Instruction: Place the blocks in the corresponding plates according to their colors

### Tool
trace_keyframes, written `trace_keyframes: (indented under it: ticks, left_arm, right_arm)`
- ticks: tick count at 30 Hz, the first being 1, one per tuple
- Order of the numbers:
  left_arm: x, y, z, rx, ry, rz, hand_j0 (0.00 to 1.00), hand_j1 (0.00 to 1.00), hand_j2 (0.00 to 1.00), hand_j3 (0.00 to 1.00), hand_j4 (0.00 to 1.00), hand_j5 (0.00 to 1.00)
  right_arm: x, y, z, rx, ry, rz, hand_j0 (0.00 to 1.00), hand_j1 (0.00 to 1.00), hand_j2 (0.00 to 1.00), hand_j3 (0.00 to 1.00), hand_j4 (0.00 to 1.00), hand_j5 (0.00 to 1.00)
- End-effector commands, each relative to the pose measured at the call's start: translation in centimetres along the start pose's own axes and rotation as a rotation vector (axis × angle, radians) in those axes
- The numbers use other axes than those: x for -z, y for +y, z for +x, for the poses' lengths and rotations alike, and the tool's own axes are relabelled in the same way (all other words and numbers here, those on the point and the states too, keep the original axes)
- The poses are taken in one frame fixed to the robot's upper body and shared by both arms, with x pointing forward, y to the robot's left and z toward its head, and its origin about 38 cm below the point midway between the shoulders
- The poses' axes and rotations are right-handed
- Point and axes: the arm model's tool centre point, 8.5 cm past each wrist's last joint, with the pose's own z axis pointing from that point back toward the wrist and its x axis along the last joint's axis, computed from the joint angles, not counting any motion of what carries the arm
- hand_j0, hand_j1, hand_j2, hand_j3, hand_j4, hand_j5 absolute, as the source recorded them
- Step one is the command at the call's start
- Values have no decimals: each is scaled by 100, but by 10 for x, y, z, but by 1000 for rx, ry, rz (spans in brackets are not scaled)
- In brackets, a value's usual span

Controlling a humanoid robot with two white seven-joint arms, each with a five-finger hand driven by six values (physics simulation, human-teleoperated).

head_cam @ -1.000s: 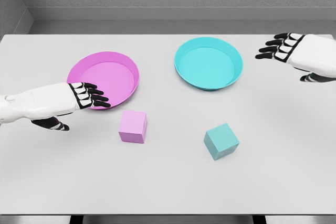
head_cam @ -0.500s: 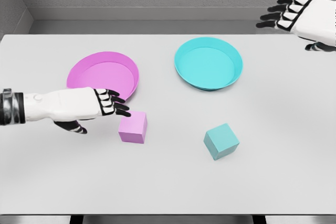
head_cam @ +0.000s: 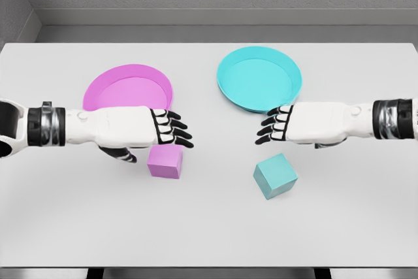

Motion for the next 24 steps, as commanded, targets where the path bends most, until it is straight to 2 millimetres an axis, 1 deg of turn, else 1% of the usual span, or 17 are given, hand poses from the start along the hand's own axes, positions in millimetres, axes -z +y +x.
trace_keyframes:
  ticks: [1, 2, 5, 9, 13, 18, 24]
  left_arm:
    - [8, 0, 1, 14, -6, 1, 100, 100, 100, 100, 100, 100]
    - [12, 0, 1, 32, -5, -4, 100, 100, 100, 100, 100, 100]
    - [14, -2, 0, 60, 5, -24, 100, 100, 100, 100, 100, 100]
    - [13, -9, -7, 86, 38, -59, 100, 100, 100, 100, 100, 100]
    - [19, -20, -3, 91, 23, -99, 100, 100, 100, 100, 100, 100]
    - [23, -24, -2, 117, 26, -123, 100, 100, 100, 100, 100, 100]
    - [26, -26, -3, 129, 30, -130, 100, 100, 100, 100, 100, 100]
  right_arm:
    - [16, 10, 11, 22, -52, 22, 100, 100, 100, 100, 100, 100]
    - [18, 12, 12, 25, -58, 26, 100, 100, 100, 100, 100, 100]
    - [21, 12, 15, 27, -69, 25, 100, 100, 100, 100, 100, 100]
    - [28, 17, 20, 38, -93, 33, 100, 100, 100, 100, 100, 100]
    - [30, 21, 23, 43, -105, 41, 100, 100, 100, 100, 100, 100]
    - [35, 33, 30, 61, -131, 75, 100, 100, 100, 100, 100, 100]
    - [39, 36, 34, 67, -144, 83, 100, 100, 100, 100, 100, 100]
